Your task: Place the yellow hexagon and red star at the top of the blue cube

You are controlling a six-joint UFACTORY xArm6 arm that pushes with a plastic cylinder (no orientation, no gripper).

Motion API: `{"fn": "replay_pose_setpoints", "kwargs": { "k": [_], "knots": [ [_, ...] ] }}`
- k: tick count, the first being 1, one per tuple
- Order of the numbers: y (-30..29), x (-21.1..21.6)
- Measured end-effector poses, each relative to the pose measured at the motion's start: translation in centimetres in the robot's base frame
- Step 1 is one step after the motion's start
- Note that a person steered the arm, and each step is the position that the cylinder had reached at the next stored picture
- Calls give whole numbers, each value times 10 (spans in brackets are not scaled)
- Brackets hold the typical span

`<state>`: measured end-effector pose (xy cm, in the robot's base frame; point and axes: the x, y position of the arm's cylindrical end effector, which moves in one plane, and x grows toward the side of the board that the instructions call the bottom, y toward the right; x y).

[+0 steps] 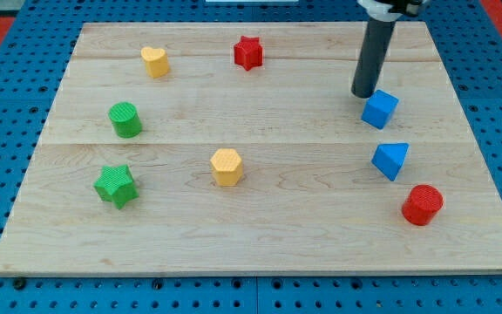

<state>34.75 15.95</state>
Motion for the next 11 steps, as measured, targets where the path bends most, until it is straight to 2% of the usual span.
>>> {"fn": "replay_pose_setpoints", "kwargs": {
  "k": [1,2,4,5,6,7,8,9,10,11],
  "knots": [
    [26,9],
    [26,29],
    [-82,-38],
    [-167,-3],
    [-216,-44],
    [-213,-89],
    [-178,-95],
    [-104,-65],
    [-47,-15],
    [-15,-4]
  ]
}}
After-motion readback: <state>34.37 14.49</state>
